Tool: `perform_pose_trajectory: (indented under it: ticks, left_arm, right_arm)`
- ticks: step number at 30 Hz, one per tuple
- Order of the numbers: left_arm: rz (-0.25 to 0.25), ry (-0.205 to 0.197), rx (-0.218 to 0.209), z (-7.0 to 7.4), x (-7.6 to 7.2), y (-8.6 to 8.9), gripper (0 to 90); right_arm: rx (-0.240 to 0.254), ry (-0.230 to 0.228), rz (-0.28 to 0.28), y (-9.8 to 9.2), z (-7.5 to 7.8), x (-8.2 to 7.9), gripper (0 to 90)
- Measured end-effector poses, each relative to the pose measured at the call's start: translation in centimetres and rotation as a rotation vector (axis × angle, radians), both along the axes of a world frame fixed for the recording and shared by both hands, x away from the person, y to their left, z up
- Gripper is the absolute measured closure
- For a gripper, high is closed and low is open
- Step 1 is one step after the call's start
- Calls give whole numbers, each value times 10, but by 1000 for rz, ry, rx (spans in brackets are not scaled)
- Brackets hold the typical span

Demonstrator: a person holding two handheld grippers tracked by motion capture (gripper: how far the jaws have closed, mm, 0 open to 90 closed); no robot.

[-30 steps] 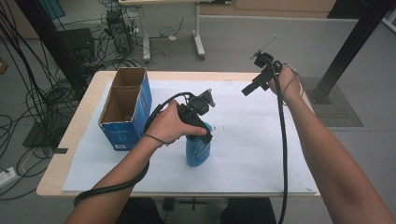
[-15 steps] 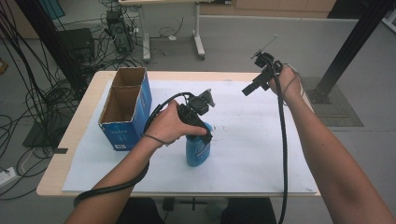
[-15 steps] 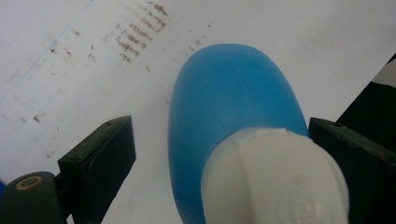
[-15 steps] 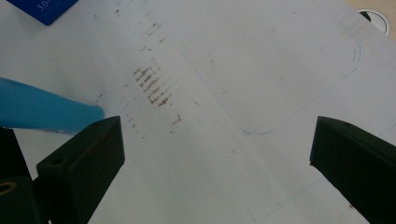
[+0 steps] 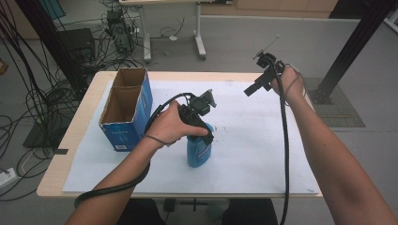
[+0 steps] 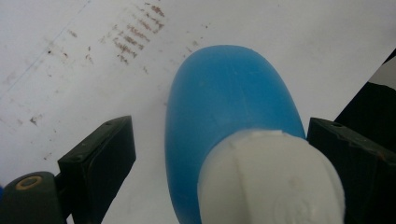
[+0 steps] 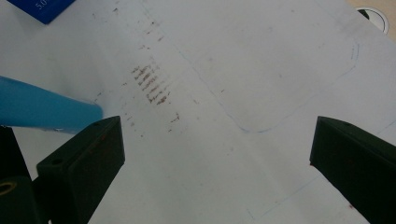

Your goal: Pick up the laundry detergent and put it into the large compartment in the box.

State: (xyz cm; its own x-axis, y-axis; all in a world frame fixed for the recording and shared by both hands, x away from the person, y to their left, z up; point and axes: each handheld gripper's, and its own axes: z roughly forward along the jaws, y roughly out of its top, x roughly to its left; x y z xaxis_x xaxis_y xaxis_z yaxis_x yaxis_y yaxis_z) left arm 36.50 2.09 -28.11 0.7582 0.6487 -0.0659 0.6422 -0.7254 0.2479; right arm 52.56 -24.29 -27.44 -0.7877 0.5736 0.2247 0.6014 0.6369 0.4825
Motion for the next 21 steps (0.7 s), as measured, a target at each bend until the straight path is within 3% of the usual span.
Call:
perform_pose_trajectory:
  ticks: [21]
  left_arm:
    - [4,-2,-8,0,-1,2,97]
  right_arm:
    - [-4,-3,5,3,2,-2,29]
